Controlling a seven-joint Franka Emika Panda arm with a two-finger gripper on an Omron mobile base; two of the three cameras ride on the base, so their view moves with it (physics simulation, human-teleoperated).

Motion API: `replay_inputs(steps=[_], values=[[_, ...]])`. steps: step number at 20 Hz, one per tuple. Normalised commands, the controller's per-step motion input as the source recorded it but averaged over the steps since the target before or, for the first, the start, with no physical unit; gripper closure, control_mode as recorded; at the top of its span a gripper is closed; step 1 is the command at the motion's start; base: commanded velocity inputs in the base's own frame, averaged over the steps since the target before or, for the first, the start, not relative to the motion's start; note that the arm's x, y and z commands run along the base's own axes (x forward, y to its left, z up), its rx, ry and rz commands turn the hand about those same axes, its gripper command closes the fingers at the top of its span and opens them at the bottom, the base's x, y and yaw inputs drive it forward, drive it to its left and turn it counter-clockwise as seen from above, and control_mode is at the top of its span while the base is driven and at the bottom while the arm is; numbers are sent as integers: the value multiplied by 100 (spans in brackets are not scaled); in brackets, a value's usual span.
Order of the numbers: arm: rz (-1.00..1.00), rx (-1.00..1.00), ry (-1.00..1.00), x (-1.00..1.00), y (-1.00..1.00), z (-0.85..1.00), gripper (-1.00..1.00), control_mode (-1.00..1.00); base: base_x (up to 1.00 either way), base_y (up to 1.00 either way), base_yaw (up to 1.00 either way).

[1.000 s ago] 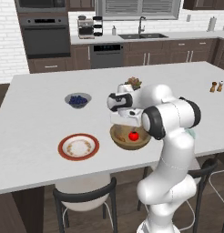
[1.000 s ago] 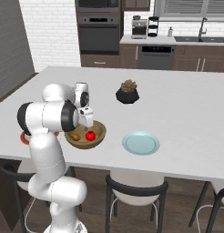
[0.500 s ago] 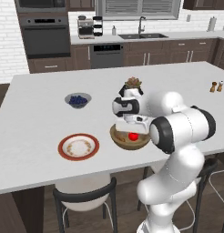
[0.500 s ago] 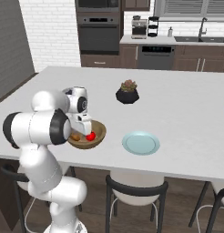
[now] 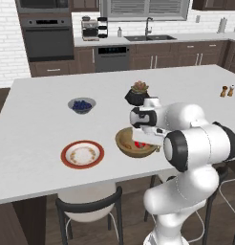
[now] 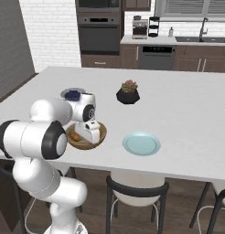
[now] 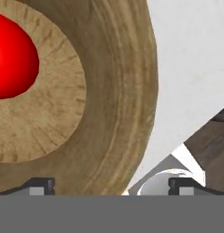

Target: Pick the chicken drumstick and tomato from their plates and place them in the bowl. Then put the bowl in the fridge.

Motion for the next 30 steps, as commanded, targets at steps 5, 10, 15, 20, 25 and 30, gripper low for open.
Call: replay_inputs(steps=[5,10,15,20,25,30], values=[[0,4,0,31,-4,-32,-100,-100,0,0,0],[0,6,-8,19,0,-31,-100,-100,0,0,0],[0,3,-8,11,9,-31,-100,-100,0,0,0],[-2,0,-9,13,9,-17,100,-100,0,0,0],[-1,0,-7,3,12,-15,100,-100,0,0,0],[-1,3,-11,10,17,11,100,-100,0,0,0]])
